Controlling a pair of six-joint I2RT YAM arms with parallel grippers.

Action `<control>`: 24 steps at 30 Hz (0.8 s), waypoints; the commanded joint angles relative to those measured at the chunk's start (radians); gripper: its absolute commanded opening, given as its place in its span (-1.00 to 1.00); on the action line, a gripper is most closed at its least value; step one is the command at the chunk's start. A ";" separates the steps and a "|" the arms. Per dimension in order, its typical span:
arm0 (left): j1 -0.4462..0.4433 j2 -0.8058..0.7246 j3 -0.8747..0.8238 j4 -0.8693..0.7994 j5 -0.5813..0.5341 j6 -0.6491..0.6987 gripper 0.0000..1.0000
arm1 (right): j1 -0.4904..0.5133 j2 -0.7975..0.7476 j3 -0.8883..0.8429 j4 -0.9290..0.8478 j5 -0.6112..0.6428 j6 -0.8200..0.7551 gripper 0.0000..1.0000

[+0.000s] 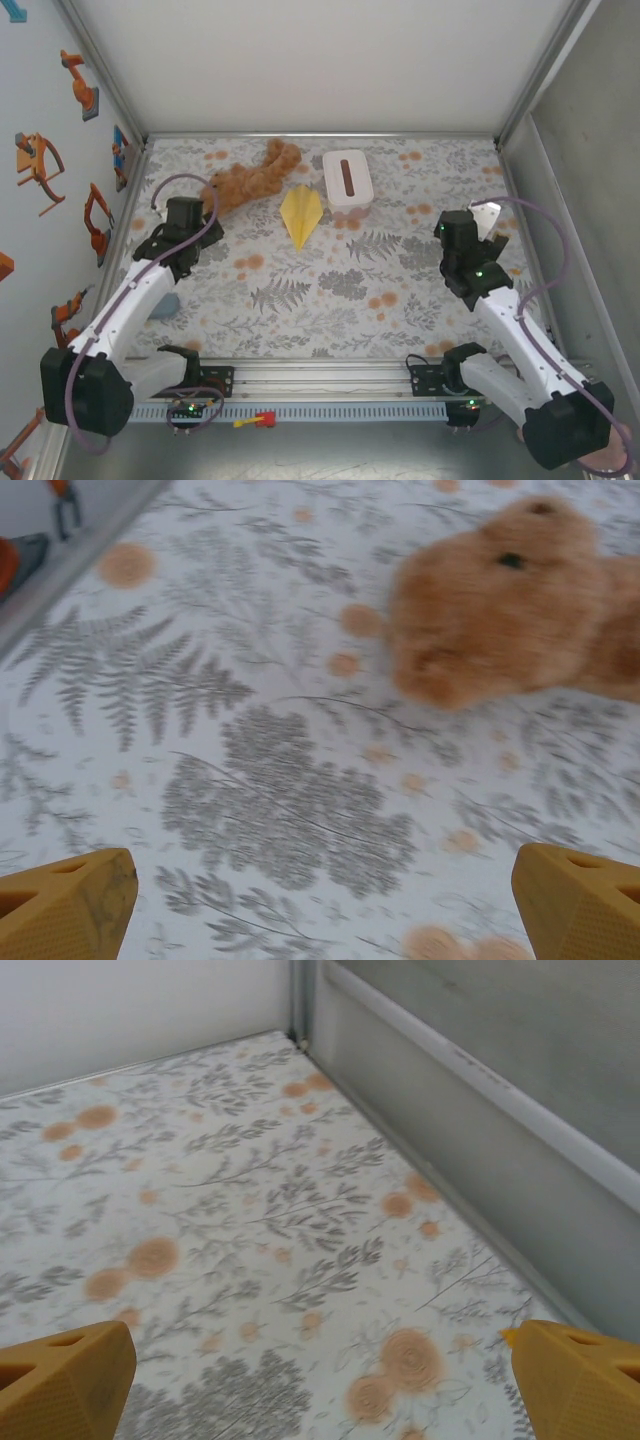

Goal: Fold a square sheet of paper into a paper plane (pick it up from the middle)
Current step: Reset both arms

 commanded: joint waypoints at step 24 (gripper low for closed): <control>0.158 0.145 -0.422 1.067 0.272 0.513 0.93 | -0.227 0.363 -0.346 0.980 -0.386 -0.350 0.90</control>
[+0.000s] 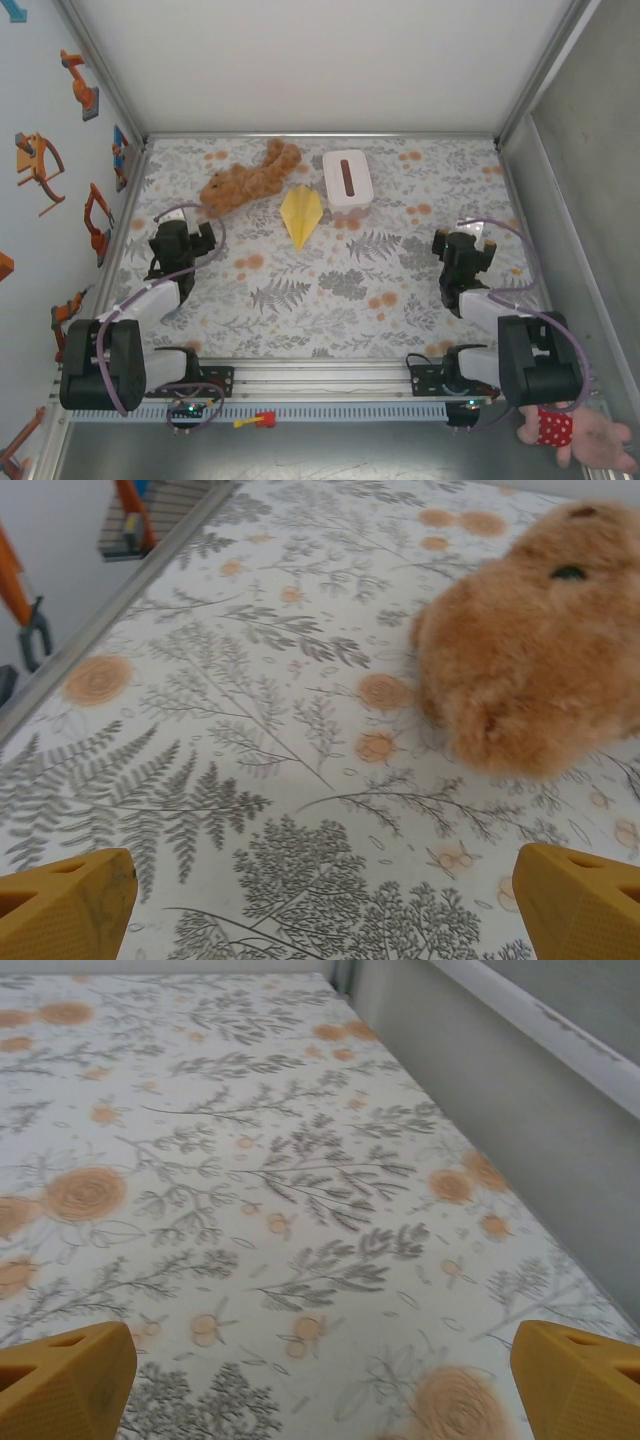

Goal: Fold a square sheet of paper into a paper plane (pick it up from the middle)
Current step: Reset both arms

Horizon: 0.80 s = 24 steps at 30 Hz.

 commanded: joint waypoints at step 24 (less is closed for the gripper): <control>0.050 0.333 -0.013 0.499 0.185 0.143 0.93 | -0.083 0.302 0.067 0.341 -0.252 -0.054 0.97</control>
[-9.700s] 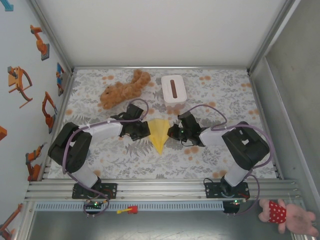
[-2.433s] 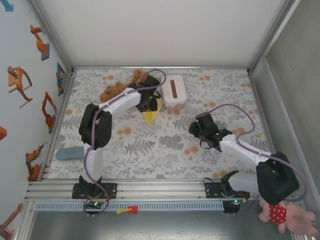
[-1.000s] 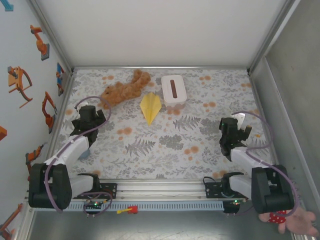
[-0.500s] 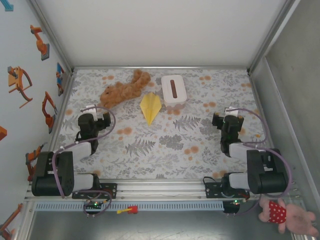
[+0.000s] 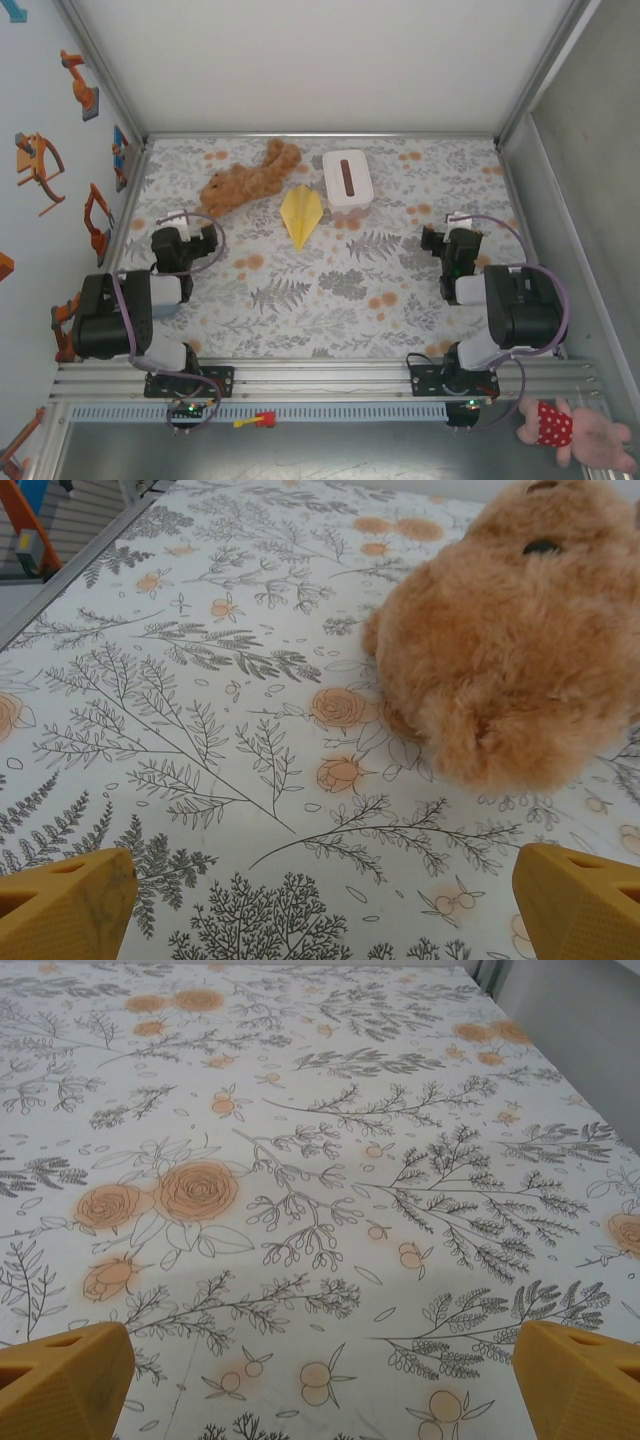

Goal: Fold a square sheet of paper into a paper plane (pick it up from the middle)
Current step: Reset both arms

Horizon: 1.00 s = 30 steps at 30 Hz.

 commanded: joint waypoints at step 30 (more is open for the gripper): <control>-0.045 0.020 0.062 -0.010 -0.099 0.026 0.92 | -0.019 0.003 0.041 0.019 0.007 0.021 0.99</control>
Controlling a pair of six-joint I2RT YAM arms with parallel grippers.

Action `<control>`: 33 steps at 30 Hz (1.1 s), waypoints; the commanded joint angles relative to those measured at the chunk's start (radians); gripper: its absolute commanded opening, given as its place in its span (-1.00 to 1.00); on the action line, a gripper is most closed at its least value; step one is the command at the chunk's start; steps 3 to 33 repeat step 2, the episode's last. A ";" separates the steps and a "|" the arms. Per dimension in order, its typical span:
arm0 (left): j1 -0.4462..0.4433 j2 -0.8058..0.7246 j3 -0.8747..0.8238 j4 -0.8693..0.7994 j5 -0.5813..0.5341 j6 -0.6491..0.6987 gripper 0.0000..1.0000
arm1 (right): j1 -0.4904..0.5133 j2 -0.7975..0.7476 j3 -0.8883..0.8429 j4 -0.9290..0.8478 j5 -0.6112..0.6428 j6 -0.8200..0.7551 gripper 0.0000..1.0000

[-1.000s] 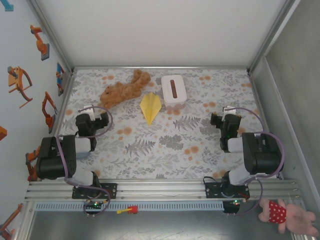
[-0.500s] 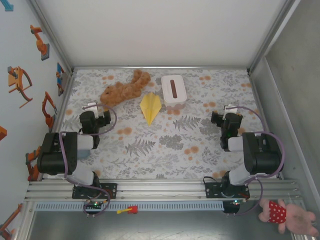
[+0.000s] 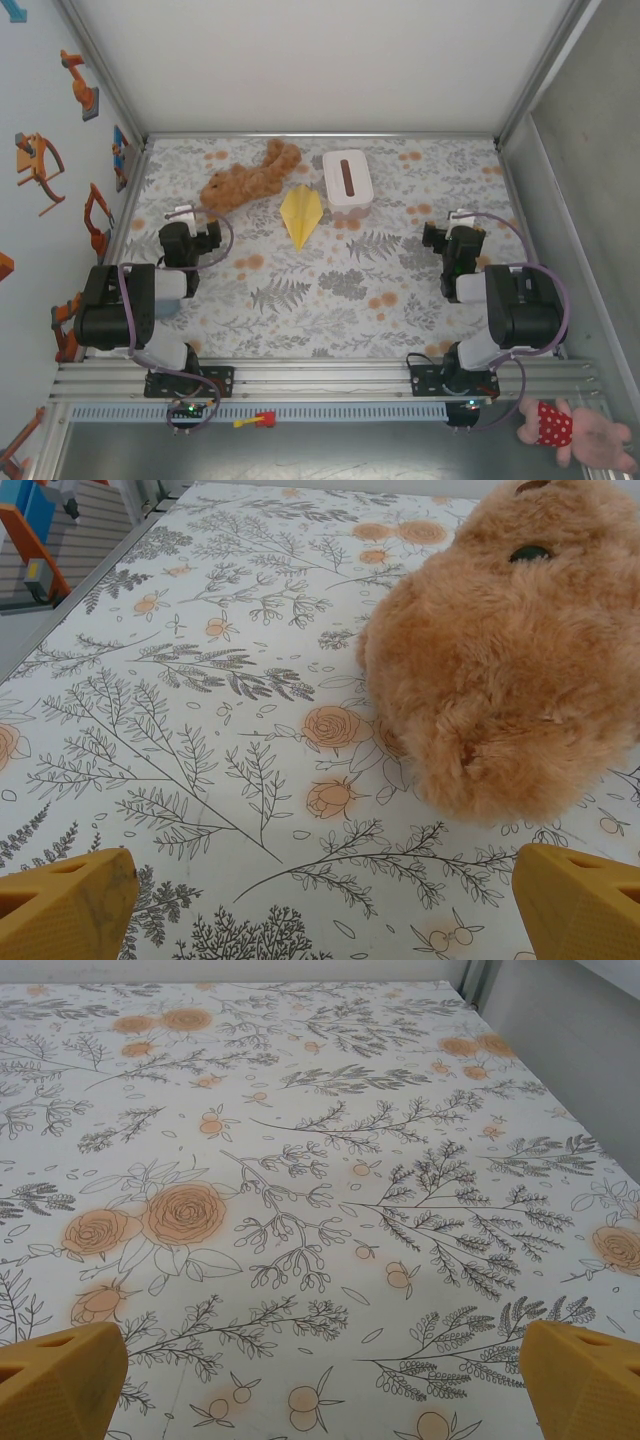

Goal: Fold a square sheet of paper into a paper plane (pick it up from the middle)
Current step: Reset both arms

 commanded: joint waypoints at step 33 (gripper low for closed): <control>0.006 -0.004 0.018 -0.002 -0.001 0.003 0.92 | -0.012 -0.002 0.015 0.030 -0.044 0.000 0.99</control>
